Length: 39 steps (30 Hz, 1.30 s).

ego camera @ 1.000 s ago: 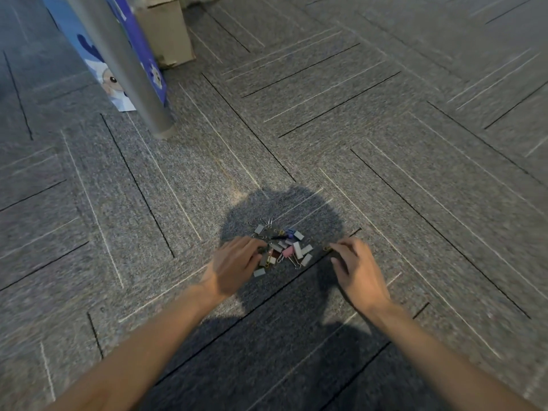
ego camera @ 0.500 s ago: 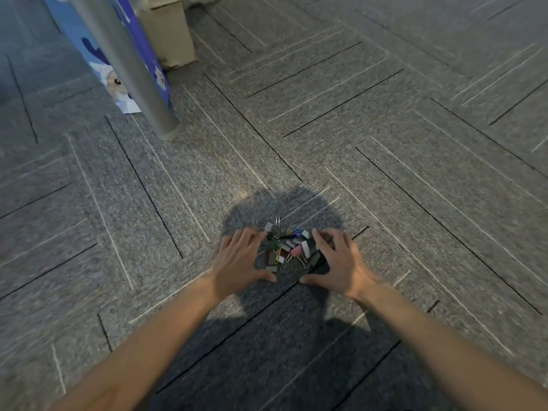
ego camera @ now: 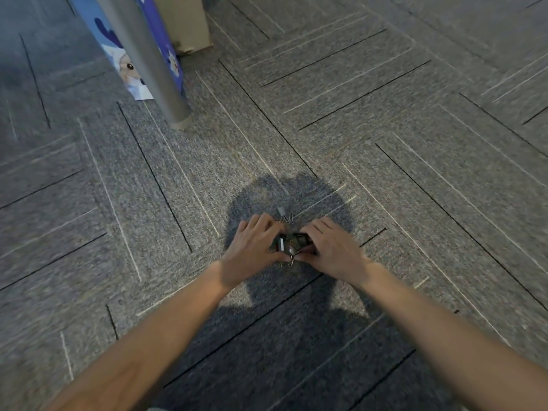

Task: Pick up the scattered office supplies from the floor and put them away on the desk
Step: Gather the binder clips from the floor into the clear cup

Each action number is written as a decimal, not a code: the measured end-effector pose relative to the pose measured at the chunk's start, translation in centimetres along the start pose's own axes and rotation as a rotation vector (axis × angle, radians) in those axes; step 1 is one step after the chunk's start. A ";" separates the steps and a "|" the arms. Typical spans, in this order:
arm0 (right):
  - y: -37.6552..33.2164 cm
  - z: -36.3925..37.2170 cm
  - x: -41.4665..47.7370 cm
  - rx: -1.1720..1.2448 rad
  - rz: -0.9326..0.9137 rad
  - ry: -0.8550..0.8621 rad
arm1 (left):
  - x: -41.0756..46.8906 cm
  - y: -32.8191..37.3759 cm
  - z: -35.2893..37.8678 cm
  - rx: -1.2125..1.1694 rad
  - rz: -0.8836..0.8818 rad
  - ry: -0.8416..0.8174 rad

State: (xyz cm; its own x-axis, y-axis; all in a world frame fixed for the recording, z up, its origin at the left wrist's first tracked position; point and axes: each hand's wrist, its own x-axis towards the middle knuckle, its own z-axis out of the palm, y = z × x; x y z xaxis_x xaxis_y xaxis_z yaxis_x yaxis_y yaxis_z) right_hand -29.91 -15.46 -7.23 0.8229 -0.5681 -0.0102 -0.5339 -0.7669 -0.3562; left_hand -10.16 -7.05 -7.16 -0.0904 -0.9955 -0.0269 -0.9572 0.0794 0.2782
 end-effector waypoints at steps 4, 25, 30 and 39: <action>-0.6 0.3 -0.3 0.029 -0.049 0.065 | 0.1 0.1 -0.1 -0.016 0.077 0.023; -2.3 -4.4 0.3 2.160 0.673 0.154 | 0.2 1.6 -3.7 -2.130 -0.418 -0.030; -3.4 -3.6 0.4 2.412 0.605 0.157 | 0.1 1.8 -4.3 -2.290 -0.408 -0.070; -4.1 -2.5 0.0 2.559 0.700 0.395 | 0.2 2.4 -3.1 -2.303 -0.641 0.132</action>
State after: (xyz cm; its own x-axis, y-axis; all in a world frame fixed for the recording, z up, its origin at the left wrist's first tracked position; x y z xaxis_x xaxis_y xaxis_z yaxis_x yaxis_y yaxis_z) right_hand -28.16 -13.05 -3.43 0.5577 -0.6430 -0.5249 0.6770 0.7183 -0.1606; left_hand -11.57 -7.18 -3.48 0.0709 -0.8677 -0.4921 0.8756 -0.1822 0.4474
